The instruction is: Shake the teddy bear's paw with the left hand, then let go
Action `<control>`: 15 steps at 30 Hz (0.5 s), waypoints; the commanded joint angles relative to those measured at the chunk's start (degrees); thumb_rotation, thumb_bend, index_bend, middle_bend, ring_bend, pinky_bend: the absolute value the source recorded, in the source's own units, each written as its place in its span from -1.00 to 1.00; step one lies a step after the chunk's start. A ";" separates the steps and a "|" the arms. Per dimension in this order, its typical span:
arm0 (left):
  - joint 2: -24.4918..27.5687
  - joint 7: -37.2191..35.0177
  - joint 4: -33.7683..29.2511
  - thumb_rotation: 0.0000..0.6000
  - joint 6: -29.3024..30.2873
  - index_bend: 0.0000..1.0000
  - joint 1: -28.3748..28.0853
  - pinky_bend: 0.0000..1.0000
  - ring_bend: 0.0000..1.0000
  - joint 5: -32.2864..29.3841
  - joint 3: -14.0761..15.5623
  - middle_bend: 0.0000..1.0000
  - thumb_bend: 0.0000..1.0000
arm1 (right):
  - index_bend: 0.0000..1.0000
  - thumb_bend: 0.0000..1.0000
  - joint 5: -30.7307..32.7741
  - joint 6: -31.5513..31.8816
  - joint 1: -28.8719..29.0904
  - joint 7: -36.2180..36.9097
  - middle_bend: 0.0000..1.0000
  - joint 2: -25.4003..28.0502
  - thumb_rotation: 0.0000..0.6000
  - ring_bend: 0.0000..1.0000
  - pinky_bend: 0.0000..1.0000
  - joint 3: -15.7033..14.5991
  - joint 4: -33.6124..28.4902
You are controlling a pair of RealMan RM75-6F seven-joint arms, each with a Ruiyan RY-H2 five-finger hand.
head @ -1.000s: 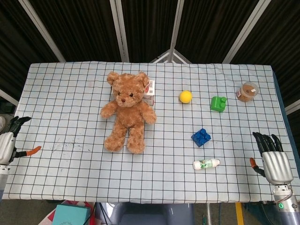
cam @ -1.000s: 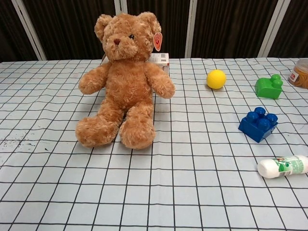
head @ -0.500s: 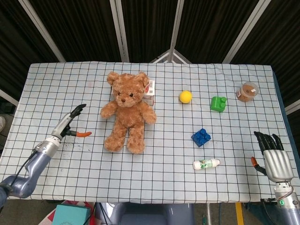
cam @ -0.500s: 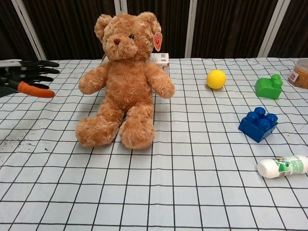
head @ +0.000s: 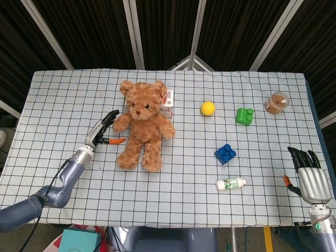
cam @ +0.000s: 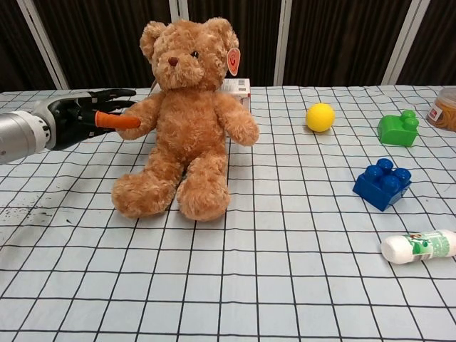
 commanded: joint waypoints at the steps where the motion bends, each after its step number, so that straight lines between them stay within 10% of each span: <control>1: -1.26 0.41 1.05 1.00 0.39 -0.80 -0.26 -0.99 -1.00 -1.23 -0.59 -0.86 -0.70 | -0.98 -0.27 -0.17 0.09 -0.03 0.26 -0.73 0.10 1.00 -0.74 -0.86 -0.06 -0.10; 15: -5.73 9.06 5.05 1.00 -0.14 -0.66 -1.21 -0.96 -1.00 -10.31 -3.04 -0.72 -0.33 | -0.98 -0.27 -0.17 0.02 -0.11 1.16 -0.73 0.42 1.00 -0.74 -0.86 -0.08 -0.10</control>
